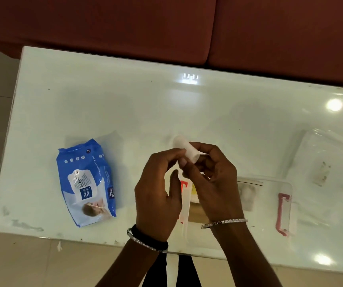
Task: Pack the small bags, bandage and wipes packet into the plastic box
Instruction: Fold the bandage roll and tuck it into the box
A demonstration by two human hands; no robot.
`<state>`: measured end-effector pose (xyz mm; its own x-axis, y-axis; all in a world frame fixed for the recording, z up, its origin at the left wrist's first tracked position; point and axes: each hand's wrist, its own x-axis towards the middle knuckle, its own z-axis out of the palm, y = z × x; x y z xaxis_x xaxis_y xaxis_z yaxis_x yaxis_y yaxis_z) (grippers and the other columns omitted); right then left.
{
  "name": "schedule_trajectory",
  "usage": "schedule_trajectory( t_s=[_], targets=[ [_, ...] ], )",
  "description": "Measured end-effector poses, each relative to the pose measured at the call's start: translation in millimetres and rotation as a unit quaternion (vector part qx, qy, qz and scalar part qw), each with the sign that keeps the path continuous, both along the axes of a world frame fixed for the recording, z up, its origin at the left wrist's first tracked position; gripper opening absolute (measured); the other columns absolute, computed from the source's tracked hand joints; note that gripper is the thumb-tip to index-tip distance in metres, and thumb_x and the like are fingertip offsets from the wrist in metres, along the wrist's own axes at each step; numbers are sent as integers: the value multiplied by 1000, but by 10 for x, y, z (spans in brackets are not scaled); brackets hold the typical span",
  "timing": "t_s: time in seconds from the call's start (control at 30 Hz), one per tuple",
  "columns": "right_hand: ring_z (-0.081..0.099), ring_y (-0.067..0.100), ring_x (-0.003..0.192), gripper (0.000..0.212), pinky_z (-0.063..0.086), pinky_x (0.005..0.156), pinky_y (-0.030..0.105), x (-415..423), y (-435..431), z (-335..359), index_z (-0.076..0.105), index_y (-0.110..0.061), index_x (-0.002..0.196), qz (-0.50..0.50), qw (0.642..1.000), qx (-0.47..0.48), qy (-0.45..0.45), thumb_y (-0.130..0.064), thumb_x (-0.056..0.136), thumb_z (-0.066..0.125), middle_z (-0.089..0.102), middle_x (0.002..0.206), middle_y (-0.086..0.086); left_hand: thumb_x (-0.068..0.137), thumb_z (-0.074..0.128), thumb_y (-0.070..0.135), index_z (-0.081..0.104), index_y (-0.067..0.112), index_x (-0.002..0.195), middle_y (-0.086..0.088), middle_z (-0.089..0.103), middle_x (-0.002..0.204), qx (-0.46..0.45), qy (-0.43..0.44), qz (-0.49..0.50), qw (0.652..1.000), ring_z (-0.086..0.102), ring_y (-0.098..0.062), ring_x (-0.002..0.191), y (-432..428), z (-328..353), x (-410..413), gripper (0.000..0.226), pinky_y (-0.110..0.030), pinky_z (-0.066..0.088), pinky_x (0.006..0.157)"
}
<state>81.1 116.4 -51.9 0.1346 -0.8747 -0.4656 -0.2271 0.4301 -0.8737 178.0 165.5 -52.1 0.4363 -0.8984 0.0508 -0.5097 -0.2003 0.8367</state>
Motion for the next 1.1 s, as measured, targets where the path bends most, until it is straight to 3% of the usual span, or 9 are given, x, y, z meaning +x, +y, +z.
schedule_trajectory(
  t_s=[0.13, 0.23, 0.33, 0.4, 0.53, 0.7, 0.83, 1.0, 1.1],
  targets=[
    [73, 21, 91, 19, 58, 82, 53, -131, 29, 117, 71, -31, 103, -13, 999, 4, -33, -29, 85, 72, 77, 96, -1, 83, 63, -3, 56, 2, 120, -5, 64, 114, -38, 41, 36, 998, 67, -13, 99, 49, 178, 62, 37, -30, 57, 82],
    [70, 20, 100, 27, 54, 92, 55, -258, 77, 237, 74, -28, 103, -17, 998, 28, -62, -40, 80, 71, 77, 102, -1, 84, 65, 10, 55, 5, 124, -3, 61, 121, -20, 54, 23, 998, 61, -17, 109, 26, 326, 170, 42, -30, 52, 88],
    [67, 24, 109, 40, 47, 100, 58, -385, 129, 314, 75, -18, 103, -24, 994, 53, -93, -44, 73, 72, 74, 109, 5, 85, 66, 22, 53, 13, 131, 4, 60, 131, 45, 131, -72, 988, 54, -16, 125, 1, 453, 278, 48, -35, 46, 102],
    [65, 28, 112, 42, 44, 102, 60, -457, 156, 346, 74, -13, 103, -23, 991, 56, -121, -41, 72, 73, 71, 113, 11, 83, 68, 29, 53, 18, 131, 10, 60, 131, 71, 150, -145, 975, 52, -11, 127, -2, 515, 315, 51, -29, 42, 107],
    [67, 27, 109, 38, 48, 101, 51, -503, 166, 411, 73, -8, 107, 18, 984, 48, -173, -33, 79, 69, 74, 109, 11, 80, 73, 30, 58, 23, 126, 17, 65, 120, 60, 149, -194, 968, 60, -7, 114, 25, 559, 298, 49, -14, 43, 98],
    [74, 23, 87, 30, 58, 81, 32, -437, 159, 450, 73, -6, 96, 37, 985, 18, -167, -30, 79, 77, 77, 89, 10, 79, 72, 24, 63, 19, 114, 8, 69, 112, 30, 232, -132, 963, 67, -14, 104, 90, 539, 274, 37, -21, 55, 86],
    [74, 19, 80, 22, 58, 73, 26, -421, 176, 430, 73, -4, 88, 52, 987, 14, -153, -19, 72, 75, 78, 82, 9, 80, 70, 20, 63, 24, 112, 1, 70, 109, 28, 335, -72, 939, 71, -15, 99, 138, 540, 291, 33, -19, 57, 76],
    [71, 8, 74, 18, 55, 68, 18, -399, 256, 417, 74, -10, 87, 70, 987, 11, -144, -20, 73, 75, 77, 78, 0, 79, 71, 20, 65, 25, 111, -5, 69, 110, 41, 371, -36, 927, 72, -22, 96, 217, 521, 291, 33, -22, 58, 73],
    [72, 12, 82, 29, 55, 71, 20, -401, 281, 428, 74, -10, 95, 55, 989, 18, -138, -27, 71, 76, 78, 87, 5, 78, 71, 20, 64, 24, 112, -6, 67, 112, 55, 371, -33, 927, 71, -22, 98, 268, 489, 299, 34, -25, 58, 74]
  ],
)
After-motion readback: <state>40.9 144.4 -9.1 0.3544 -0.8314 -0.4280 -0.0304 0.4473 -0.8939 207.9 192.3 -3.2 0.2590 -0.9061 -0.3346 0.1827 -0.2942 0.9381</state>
